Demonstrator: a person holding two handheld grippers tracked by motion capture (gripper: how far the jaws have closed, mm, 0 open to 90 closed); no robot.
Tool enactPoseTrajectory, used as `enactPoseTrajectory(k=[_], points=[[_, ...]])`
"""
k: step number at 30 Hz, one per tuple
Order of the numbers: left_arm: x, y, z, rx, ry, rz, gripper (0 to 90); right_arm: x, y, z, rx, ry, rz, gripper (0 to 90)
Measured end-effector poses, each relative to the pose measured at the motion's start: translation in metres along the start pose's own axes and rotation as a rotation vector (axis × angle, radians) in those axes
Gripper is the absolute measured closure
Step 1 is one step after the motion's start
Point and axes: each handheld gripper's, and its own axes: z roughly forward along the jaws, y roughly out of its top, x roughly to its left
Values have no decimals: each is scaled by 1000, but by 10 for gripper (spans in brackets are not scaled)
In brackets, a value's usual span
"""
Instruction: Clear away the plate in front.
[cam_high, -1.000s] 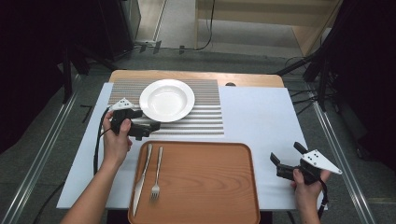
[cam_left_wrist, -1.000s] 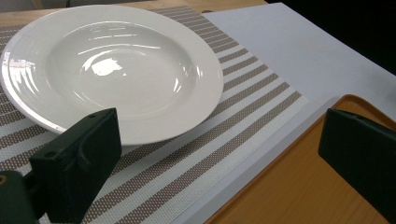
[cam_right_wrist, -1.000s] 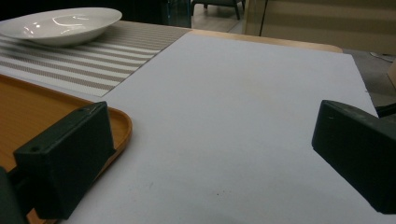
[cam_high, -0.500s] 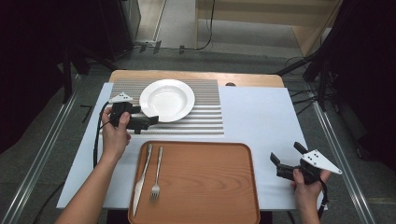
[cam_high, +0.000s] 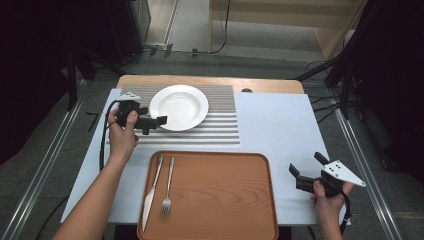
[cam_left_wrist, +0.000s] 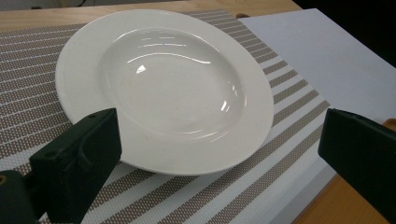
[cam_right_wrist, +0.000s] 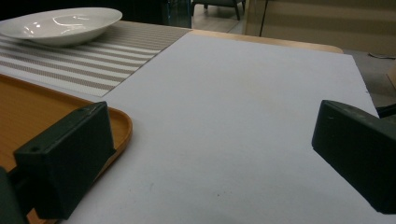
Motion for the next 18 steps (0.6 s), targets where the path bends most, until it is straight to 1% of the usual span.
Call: enactPoseTrajectory(k=[2, 3, 4, 7, 9, 10, 11, 12, 13, 14, 15, 16, 17, 18], points=[[5, 3, 5, 8, 2, -6, 0, -1, 0, 0, -2, 0, 1, 0], [5, 3, 5, 8, 2, -6, 0, -1, 0, 0, -2, 0, 1, 0], [7, 4, 10, 13, 5, -10, 0, -1, 0, -1, -3, 0, 3, 0], [11, 5, 13, 14, 3, -20, 0, -1, 0, -1, -2, 0, 7, 0], [14, 5, 17, 13, 16, -25, 0, -1, 0, -1, -3, 1, 7, 0], [19, 5, 19, -1, 13, -43, 0, -1, 0, 0, -3, 2, 5, 0], [19, 5, 19, -1, 13, -43, 0, -1, 0, 0, -3, 2, 5, 0], [24, 5, 20, -11, 18, -58, 0, -1, 0, 0, -3, 2, 6, 0], [24, 5, 20, -11, 18, -58, 0, -1, 0, 0, -3, 2, 6, 0], [29, 4, 22, -17, 23, -75, 0, -1, 0, 0, -3, 3, 4, 0], [29, 4, 22, -17, 23, -75, 0, -1, 0, 0, -3, 3, 4, 0], [33, 4, 24, -9, 27, -79, 0, -1, 0, 0, -2, 3, 2, 0], [33, 4, 24, -9, 27, -79, 0, -1, 0, 0, -2, 3, 2, 0], [36, 5, 25, 1, 33, -80, 0, -1, 0, 0, -1, 3, 0, 0]])
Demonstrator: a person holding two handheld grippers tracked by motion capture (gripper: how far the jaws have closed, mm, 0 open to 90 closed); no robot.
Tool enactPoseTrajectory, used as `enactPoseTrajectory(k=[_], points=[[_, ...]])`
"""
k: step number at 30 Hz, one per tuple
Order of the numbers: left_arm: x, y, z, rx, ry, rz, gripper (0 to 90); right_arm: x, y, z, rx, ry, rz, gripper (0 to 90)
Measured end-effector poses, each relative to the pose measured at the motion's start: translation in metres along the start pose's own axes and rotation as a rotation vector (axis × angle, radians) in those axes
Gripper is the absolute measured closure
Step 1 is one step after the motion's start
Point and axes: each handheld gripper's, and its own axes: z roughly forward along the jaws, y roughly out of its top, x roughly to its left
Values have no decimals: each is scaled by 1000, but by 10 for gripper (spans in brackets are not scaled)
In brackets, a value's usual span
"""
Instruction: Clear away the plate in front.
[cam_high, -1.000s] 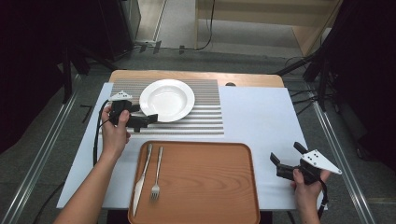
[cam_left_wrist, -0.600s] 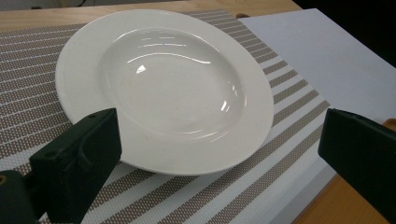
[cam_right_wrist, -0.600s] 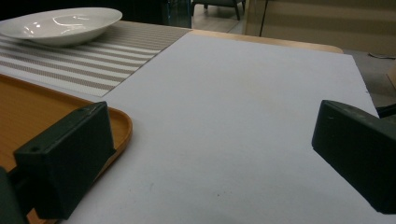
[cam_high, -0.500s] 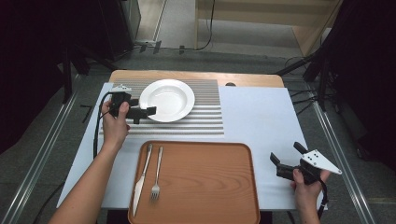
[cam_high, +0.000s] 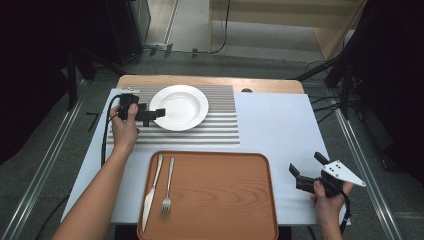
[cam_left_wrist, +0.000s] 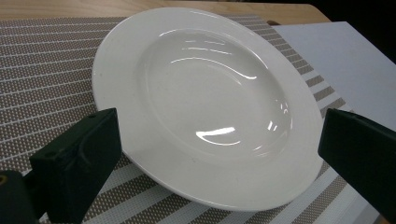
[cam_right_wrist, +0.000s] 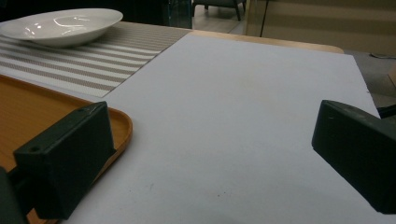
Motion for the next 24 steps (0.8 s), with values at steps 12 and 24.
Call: enactPoseTrajectory(k=[12, 24], points=[[21, 9, 12, 15, 30, -69, 0, 1, 0, 1, 1, 1, -5, 0], [27, 7, 27, 39, 24, -103, 0, 0, 0, 1, -1, 4, 0, 0]])
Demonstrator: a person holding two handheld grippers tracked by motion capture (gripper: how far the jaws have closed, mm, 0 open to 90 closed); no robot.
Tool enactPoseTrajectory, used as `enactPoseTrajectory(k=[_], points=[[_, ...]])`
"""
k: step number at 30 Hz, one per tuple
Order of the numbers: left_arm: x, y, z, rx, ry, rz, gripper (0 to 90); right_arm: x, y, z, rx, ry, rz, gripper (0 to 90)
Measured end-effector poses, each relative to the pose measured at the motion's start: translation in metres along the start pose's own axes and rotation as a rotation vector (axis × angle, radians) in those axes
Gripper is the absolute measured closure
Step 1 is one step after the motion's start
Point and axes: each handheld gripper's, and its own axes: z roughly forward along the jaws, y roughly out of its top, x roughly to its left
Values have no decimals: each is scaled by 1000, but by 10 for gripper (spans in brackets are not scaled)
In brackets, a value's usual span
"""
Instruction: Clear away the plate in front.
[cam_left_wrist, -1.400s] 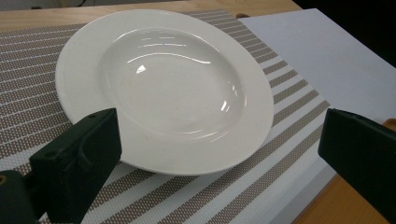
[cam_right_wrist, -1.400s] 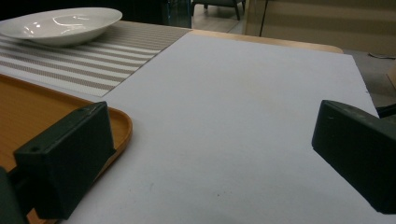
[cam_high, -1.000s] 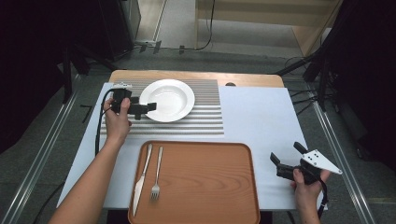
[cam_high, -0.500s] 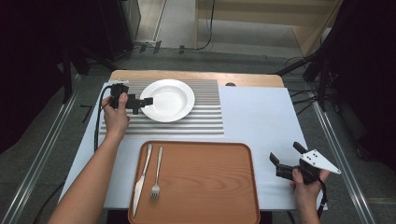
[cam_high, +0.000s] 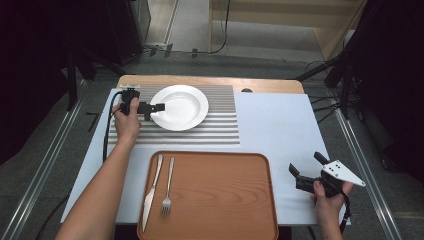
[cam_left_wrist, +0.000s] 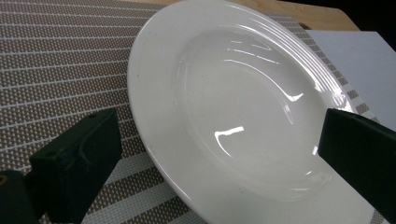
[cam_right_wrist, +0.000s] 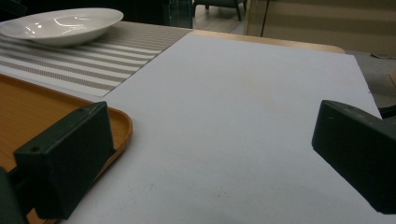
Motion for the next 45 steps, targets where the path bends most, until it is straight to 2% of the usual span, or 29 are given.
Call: enactPoseTrajectory(k=[5, 7, 12, 15, 19, 20, 23, 25, 26, 33, 34, 35, 36, 37, 38, 39, 40, 41, 45], points=[[3, -3, 8, 15, 1, -17, 6, 0, 0, 0, 0, -1, 0, 0], [3, -3, 10, 17, 7, -24, 84, 0, 0, 0, 1, -1, 0, 0], [3, -6, 15, 24, -12, -44, 92, 0, 0, 0, 1, -1, 2, 0], [3, -6, 17, 25, -5, -50, 125, 0, 0, 0, 1, -1, -1, 0], [5, -7, 19, 26, -33, -67, 127, 0, 0, 0, 2, 0, 1, 0], [8, -8, 21, 32, -50, -85, 155, 0, 0, 0, 2, 1, 1, 0], [10, -10, 23, 46, -67, -97, 242, 0, 0, 0, 3, 1, 2, 0], [11, -11, 26, 52, -92, -109, 240, 0, 0, 1, 3, 1, 0, 0], [10, -11, 26, 50, -88, -119, 235, 0, 0, 1, 4, 1, 0, 0], [8, -10, 28, 38, -57, -124, 223, 0, 0, 1, 4, 0, -1, 0], [8, -9, 29, 29, -37, -154, 241, 0, 0, 1, 4, 0, -1, 0], [8, -9, 29, 29, -37, -154, 280, 0, 0, 1, 4, 0, -1, 0], [8, -8, 28, 29, -19, -183, 280, 0, 0, 1, 5, 0, -1, 0], [8, -8, 28, 27, -5, -201, 323, 0, 0, 1, 5, 0, -1, 0], [9, -7, 28, 33, 17, -205, 460, 0, 0, 1, 5, 0, -2, 0], [10, -7, 27, 38, 41, -205, 460, 0, 0, 1, 5, 0, -2, 0], [12, -8, 26, 41, 57, -206, 570, 0, 0, 1, 5, 0, -1, 0], [12, -8, 26, 41, 57, -206, 621, 0, 0, 1, 5, 0, -1, 0], [17, -9, 24, 41, 36, -215, 628, 0, 0, 1, 6, 0, 3, 0]])
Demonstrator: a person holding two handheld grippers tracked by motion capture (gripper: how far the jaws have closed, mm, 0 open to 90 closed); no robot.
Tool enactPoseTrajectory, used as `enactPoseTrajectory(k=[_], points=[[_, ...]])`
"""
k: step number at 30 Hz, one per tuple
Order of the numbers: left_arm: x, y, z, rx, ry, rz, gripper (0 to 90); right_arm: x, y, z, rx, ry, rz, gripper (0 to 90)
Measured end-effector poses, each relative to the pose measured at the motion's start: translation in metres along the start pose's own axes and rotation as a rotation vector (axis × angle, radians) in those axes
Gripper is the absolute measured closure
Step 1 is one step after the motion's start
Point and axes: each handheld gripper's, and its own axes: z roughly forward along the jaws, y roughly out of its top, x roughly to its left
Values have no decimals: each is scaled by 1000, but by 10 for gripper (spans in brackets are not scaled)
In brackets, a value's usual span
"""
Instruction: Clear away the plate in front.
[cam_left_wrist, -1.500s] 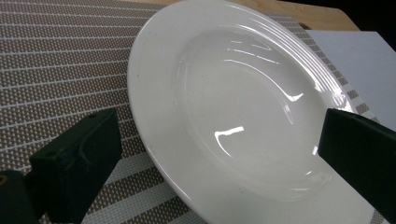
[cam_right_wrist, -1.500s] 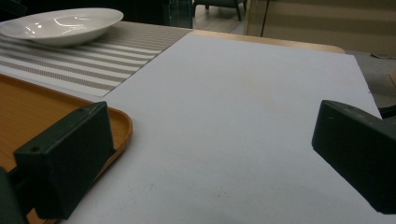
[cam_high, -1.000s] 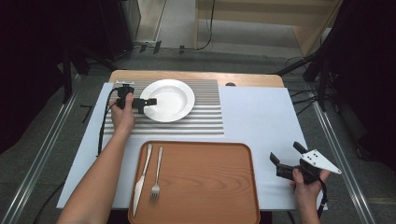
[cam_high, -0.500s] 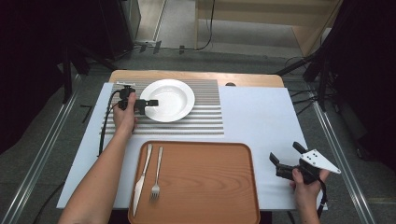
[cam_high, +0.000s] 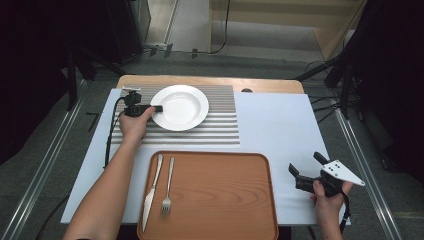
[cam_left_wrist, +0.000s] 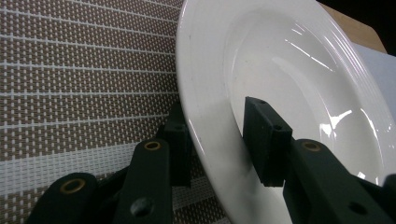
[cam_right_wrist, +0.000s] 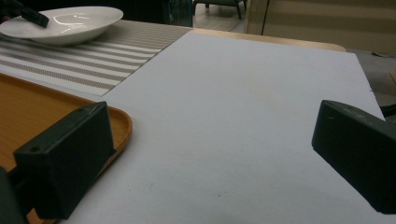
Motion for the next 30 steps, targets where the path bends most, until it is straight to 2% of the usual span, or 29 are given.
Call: enactPoseTrajectory(k=[2, 4, 6, 7, 8, 9, 10, 11, 13, 17, 22, 23, 24, 25, 28, 30], points=[[-1, 0, 0, -3, 5, 7, 629, 0, 0, 0, -1, -1, -3, 0], [-2, 0, -2, -11, -9, 16, 640, 0, 0, 0, -1, -1, -3, 0], [-3, 0, -5, -20, -49, 26, 653, 0, 0, 0, 0, -2, -2, 0], [-6, 1, -8, -24, -65, 48, 669, 0, 0, 1, 0, -1, -2, 0], [-6, 1, -8, -24, -65, 48, 679, 0, 0, 1, 1, -1, -1, 0], [-10, 1, -10, -16, -86, 71, 694, 0, 0, 1, 1, -2, -2, 0], [-10, 1, -10, -16, -86, 71, 703, 0, 0, 1, 1, -2, -2, 0], [-18, 0, -9, -3, -55, 112, 704, 1, 0, 1, 4, -2, -4, 0], [-21, -1, -7, 2, -46, 125, 714, 1, 0, 1, 4, -2, -4, 0], [-22, 0, -5, -11, -40, 80, 728, 0, 0, 0, -1, -1, -3, 0], [-26, 0, -6, -24, -36, 79, 747, -1, 0, 0, -2, 2, 1, 0], [-27, 1, -7, -36, -53, 62, 763, -1, 0, 0, -3, 3, 3, 0], [-27, 1, -7, -36, -53, 62, 779, -1, 0, 0, -3, 3, 3, 0], [-30, 2, -9, -55, -70, 39, 796, -1, 0, 0, -3, 3, 3, 0], [-37, 3, -9, -79, -63, 45, 818, -1, 0, 0, -2, 3, 3, 0], [-43, 4, -10, -91, -39, 48, 819, -1, 0, 0, -3, 4, 2, 0]])
